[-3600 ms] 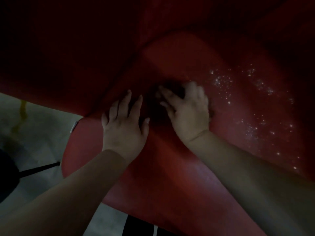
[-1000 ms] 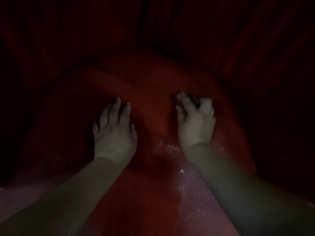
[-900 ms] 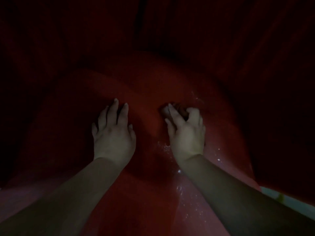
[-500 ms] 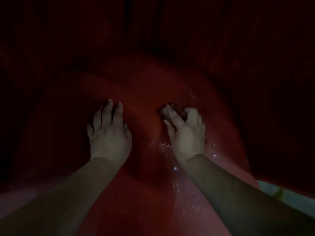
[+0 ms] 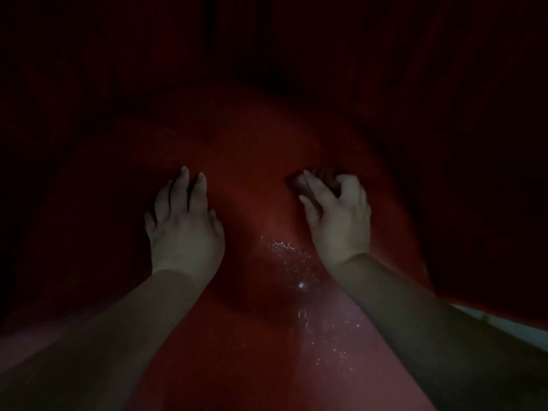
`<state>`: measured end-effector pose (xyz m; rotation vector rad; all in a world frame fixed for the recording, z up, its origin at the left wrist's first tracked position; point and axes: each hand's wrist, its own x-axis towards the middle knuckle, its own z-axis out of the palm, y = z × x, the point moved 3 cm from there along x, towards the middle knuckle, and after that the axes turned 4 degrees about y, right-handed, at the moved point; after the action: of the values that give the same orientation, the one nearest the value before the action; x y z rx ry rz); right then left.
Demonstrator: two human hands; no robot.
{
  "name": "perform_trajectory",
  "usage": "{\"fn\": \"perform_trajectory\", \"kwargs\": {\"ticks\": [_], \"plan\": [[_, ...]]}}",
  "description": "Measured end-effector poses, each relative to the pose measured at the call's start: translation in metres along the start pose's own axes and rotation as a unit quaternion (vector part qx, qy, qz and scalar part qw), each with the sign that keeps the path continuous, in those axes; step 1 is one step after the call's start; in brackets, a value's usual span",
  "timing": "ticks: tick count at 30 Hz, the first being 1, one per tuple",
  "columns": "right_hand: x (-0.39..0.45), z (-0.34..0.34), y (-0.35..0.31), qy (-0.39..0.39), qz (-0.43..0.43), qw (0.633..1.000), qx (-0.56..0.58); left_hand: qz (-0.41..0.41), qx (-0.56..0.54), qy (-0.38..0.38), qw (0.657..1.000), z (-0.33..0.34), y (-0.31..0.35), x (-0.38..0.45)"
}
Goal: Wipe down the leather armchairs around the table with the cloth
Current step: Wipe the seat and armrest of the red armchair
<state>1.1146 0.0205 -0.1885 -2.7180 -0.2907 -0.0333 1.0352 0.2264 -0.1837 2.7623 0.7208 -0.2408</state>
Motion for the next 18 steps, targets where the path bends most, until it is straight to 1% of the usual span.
{"fn": "perform_trajectory", "kwargs": {"ticks": [1,2,5,6,7,9,10,11,12,13,14,15,16,17,18], "plan": [[0.012,0.0,0.005,-0.005,-0.01,1.0,-0.003,0.001,-0.001,0.002,1.0,0.0,-0.001,0.0],[0.026,0.0,0.01,0.0,0.0,1.0,-0.012,0.002,0.0,0.003,1.0,0.0,-0.001,0.0],[0.061,0.0,0.03,0.023,0.115,0.993,-0.02,0.007,0.002,0.003,1.0,0.001,-0.002,-0.001],[0.06,0.0,0.03,0.029,0.127,0.991,-0.016,0.006,0.003,0.004,1.0,0.002,-0.002,-0.001],[0.053,-0.001,0.025,0.031,0.103,0.994,-0.013,0.004,0.003,0.005,1.0,0.002,-0.002,-0.001],[0.025,-0.005,0.013,0.016,0.022,1.0,0.006,0.001,0.003,0.006,1.0,0.002,0.0,-0.002],[0.012,-0.008,0.01,0.009,-0.003,1.0,0.025,-0.001,0.001,0.007,1.0,0.002,0.0,-0.002],[0.004,-0.009,0.011,0.012,-0.009,0.999,0.036,-0.003,-0.002,0.006,1.0,0.002,0.0,-0.001],[0.004,-0.011,0.017,0.031,0.009,0.999,0.041,-0.005,-0.006,0.004,1.0,0.001,0.0,-0.001],[0.011,-0.011,0.025,0.062,0.058,0.996,0.04,-0.006,-0.011,0.002,1.0,0.001,0.0,-0.001],[0.022,-0.011,0.035,0.091,0.128,0.987,0.036,-0.007,-0.016,0.0,1.0,0.0,-0.001,0.0],[0.034,-0.01,0.043,0.104,0.197,0.974,0.033,-0.008,-0.018,0.001,1.0,0.0,-0.001,0.0],[0.047,-0.006,0.046,0.097,0.242,0.965,0.027,-0.008,-0.018,0.001,1.0,-0.001,-0.002,0.0],[0.06,-0.002,0.042,0.081,0.243,0.966,0.022,-0.007,-0.017,0.0,1.0,-0.001,-0.003,0.0],[0.072,0.005,0.032,0.06,0.207,0.976,0.018,-0.006,-0.017,0.0,1.0,0.0,-0.003,-0.001]]}}
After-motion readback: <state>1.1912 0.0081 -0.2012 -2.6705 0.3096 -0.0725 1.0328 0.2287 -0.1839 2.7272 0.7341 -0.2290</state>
